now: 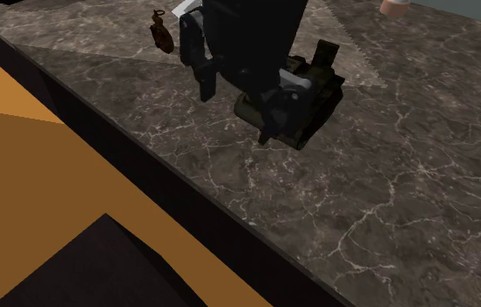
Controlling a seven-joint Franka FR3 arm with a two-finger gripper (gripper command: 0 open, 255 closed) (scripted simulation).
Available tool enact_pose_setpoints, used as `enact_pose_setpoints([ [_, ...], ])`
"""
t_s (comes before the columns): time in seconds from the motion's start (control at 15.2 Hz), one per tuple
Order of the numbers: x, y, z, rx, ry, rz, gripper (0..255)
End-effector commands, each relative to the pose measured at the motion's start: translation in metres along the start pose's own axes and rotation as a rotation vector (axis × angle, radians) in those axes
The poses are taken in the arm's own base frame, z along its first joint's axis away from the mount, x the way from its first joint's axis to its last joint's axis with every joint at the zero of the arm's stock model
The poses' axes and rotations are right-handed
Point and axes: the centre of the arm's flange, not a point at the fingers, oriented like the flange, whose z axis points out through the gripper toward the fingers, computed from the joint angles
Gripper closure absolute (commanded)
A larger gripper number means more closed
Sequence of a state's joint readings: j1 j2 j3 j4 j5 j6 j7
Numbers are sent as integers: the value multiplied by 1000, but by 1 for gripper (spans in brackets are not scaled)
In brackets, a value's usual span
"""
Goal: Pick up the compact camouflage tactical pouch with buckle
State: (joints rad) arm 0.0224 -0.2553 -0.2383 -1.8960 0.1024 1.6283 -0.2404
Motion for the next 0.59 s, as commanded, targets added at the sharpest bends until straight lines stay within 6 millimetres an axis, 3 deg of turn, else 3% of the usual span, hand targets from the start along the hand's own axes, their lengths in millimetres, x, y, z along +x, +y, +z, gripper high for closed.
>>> enact_pose_setpoints([
  [0.0, 27, 15, -4, 38, -1, -1, 0],
  [0.53, 128, 68, -18, 189, -8, 0, 0],
])
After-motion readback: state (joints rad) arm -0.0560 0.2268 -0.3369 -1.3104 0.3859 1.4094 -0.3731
